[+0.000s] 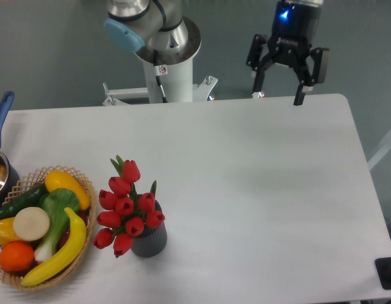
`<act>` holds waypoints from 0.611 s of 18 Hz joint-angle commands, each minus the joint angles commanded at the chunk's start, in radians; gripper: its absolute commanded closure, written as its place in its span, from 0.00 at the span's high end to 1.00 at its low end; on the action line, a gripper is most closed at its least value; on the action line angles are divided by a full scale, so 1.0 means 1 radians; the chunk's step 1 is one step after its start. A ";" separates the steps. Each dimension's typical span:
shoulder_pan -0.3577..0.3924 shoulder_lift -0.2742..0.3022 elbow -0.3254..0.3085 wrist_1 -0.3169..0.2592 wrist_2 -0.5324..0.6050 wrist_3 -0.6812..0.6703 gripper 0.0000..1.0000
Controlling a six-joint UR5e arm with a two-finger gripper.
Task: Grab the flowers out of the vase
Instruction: 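Open the gripper and begin moving it away from the rest pose, then move the open gripper down toward the red tulip stems above the vase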
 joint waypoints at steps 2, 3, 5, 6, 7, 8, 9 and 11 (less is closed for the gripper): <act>-0.006 -0.006 -0.008 0.023 -0.043 -0.092 1.00; -0.008 -0.008 -0.009 0.037 -0.065 -0.126 1.00; -0.009 -0.011 -0.020 0.069 -0.103 -0.157 1.00; -0.017 -0.012 -0.029 0.078 -0.115 -0.157 1.00; -0.026 -0.012 -0.038 0.091 -0.117 -0.157 1.00; -0.038 -0.012 -0.047 0.106 -0.117 -0.157 1.00; -0.049 -0.014 -0.057 0.118 -0.111 -0.149 1.00; -0.081 -0.032 -0.066 0.155 -0.109 -0.116 1.00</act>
